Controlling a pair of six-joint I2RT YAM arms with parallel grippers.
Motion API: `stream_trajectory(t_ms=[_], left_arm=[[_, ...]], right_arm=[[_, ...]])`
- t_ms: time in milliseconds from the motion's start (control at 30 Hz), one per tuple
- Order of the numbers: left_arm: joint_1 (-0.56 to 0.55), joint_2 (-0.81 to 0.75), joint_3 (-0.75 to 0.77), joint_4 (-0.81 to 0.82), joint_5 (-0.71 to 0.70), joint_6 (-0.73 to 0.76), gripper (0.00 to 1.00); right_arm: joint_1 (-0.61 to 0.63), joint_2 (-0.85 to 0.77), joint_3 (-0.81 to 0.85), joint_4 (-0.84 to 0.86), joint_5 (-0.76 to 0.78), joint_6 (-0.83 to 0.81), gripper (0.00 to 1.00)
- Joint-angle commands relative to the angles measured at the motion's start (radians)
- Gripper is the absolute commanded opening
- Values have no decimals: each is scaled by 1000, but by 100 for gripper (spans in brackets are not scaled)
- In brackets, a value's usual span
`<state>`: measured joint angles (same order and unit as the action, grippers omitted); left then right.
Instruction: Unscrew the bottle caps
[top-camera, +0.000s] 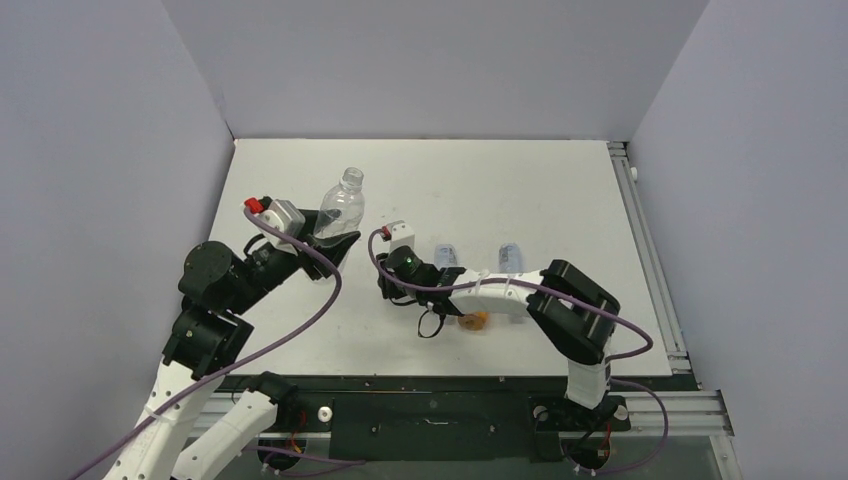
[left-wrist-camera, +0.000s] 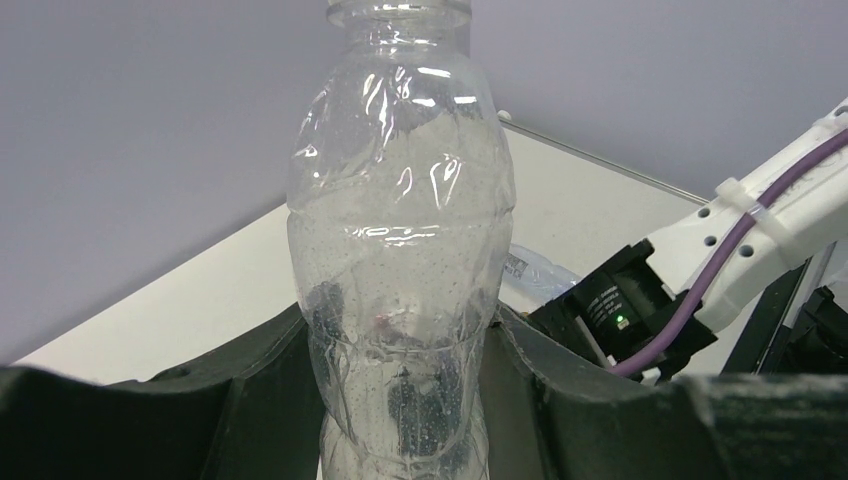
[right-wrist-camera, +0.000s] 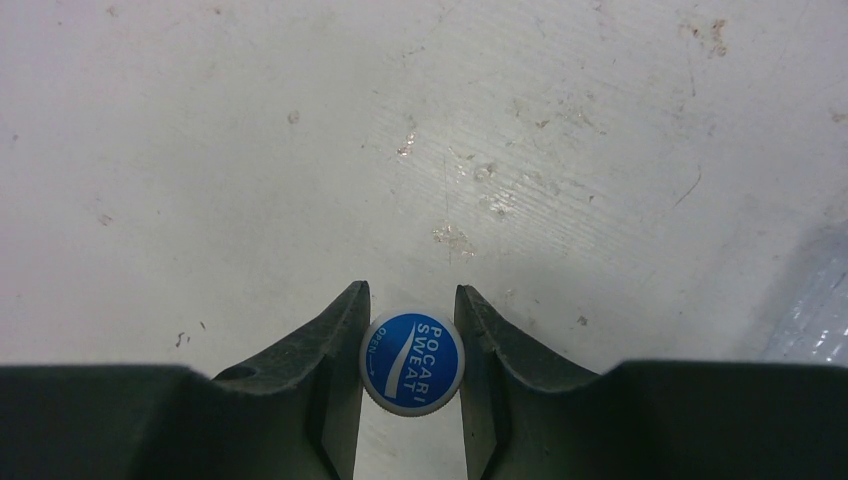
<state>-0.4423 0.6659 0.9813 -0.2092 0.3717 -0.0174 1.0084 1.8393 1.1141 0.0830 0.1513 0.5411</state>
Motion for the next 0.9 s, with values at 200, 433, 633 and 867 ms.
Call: stream_trajectory(t_ms=[200,433,633,867], left_arm=[[9,-18,10,33,10,-47,0],[16,-31,-11,53,13,-61,0],[19,-48,-39,82,6,-68,0],[23,-41,-76,123,33,-75,0]], right_arm=[[22,108,-32,172,80,2,12],[12,-19,-84,192,27,-2,79],[-36,-277,-35,103,-75,-57,81],[-159,-516,145,22,-329,-70,82]])
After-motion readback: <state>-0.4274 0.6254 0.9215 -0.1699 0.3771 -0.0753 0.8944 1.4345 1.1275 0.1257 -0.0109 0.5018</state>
